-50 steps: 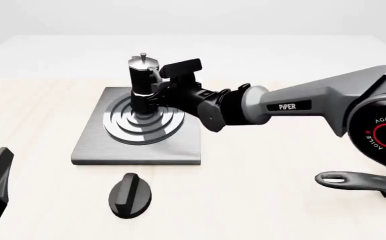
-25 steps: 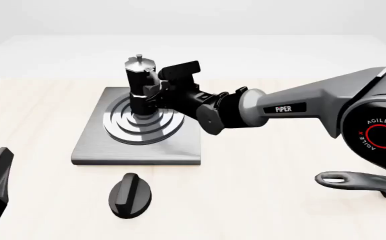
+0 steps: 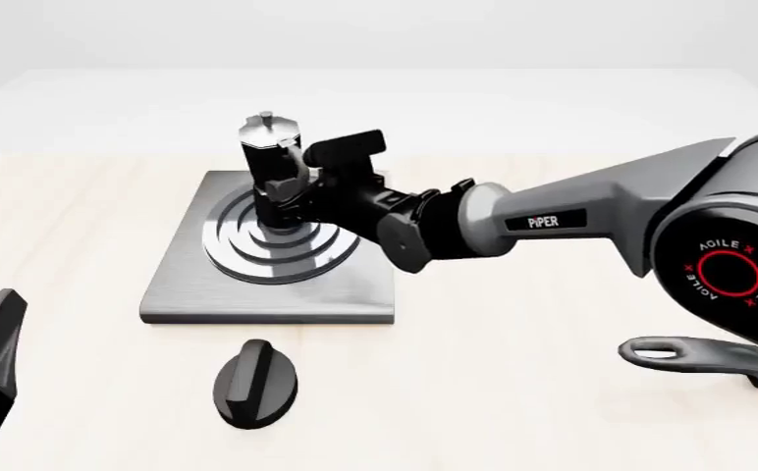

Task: Put the moka pot on the stove.

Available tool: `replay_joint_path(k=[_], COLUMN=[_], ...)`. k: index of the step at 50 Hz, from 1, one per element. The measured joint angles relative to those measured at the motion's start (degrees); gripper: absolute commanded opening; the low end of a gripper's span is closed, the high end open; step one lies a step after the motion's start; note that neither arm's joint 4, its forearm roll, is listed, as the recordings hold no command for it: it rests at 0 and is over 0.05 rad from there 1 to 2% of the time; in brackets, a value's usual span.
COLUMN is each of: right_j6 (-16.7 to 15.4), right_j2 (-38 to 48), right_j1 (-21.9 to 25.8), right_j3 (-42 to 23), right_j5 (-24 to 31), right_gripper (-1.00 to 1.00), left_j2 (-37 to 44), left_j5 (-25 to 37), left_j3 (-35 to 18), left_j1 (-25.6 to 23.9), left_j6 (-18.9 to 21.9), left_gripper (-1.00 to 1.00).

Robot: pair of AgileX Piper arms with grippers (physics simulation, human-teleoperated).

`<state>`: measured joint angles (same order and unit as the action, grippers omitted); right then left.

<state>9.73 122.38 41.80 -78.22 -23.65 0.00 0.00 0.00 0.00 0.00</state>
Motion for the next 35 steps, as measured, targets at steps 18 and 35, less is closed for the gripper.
replay_joint_path(k=[18, 35], right_j6=[-0.7, -1.5], right_j2=[-2.1, -5.8], right_j1=[0.2, 0.1], right_j3=[0.8, 3.8], right_j5=[0.7, 0.6], right_gripper=[1.0, 1.0], left_j2=[0.0, 0.0], left_j5=[0.0, 0.0], left_j3=[0.0, 0.0], left_j1=[0.0, 0.0], left_j6=[0.0, 0.0], left_gripper=[1.0, 1.0])
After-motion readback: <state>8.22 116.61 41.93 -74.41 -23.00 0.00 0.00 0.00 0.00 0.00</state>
